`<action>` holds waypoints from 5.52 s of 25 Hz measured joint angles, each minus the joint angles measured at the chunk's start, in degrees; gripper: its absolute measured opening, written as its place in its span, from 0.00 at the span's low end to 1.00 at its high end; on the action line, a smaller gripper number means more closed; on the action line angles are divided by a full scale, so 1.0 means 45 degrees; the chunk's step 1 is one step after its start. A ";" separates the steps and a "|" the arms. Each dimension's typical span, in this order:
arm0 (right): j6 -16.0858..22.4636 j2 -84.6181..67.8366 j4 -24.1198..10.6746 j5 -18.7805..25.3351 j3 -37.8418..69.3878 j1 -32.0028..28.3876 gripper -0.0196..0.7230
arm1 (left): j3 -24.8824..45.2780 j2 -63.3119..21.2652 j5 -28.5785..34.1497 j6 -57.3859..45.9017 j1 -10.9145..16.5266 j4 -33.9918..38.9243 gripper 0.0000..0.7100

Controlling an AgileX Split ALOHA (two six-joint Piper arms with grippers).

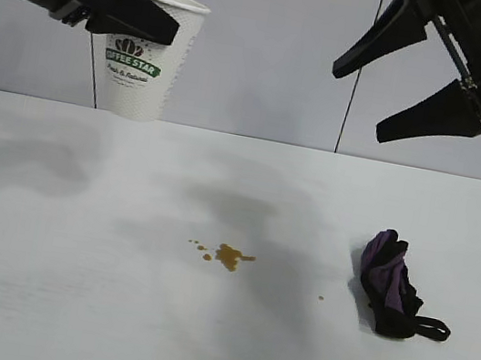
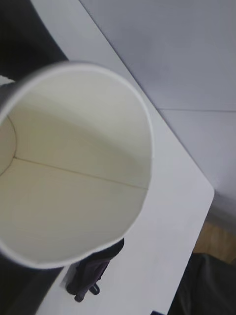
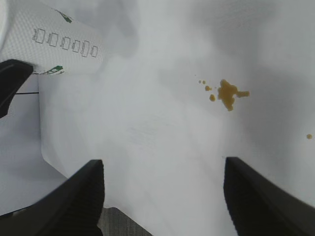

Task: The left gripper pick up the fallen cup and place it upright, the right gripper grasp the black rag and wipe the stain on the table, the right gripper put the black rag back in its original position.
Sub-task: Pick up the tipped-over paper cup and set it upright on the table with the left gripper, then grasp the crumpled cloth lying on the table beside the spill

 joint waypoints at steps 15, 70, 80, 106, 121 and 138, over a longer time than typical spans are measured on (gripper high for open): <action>0.0000 0.0000 0.0040 0.0000 0.0000 0.0000 0.66 | 0.2763 0.0133 -0.0133 0.3479 0.0754 -0.1274 0.76; 0.0000 0.0000 0.0079 -0.0002 0.0000 0.0000 0.66 | 0.2744 0.2285 0.0552 0.5624 0.0776 -0.1512 0.88; 0.0000 0.0000 0.0094 -0.0002 0.0000 0.0000 0.66 | 0.2744 0.2295 0.0340 0.5640 0.0776 -0.1506 0.89; 0.0000 0.0000 0.0118 -0.0002 0.0000 0.0000 0.66 | 0.2744 0.0851 -0.0605 0.2130 0.0776 0.2340 0.89; -0.0092 0.0000 0.0129 -0.0002 0.0000 0.0000 0.66 | 0.2744 0.0851 -0.1087 0.2142 0.0776 0.1900 0.98; -0.0130 0.0000 0.0239 -0.0002 0.0000 0.0000 0.66 | 0.2744 0.0756 -0.1360 0.0916 0.0776 0.2806 0.98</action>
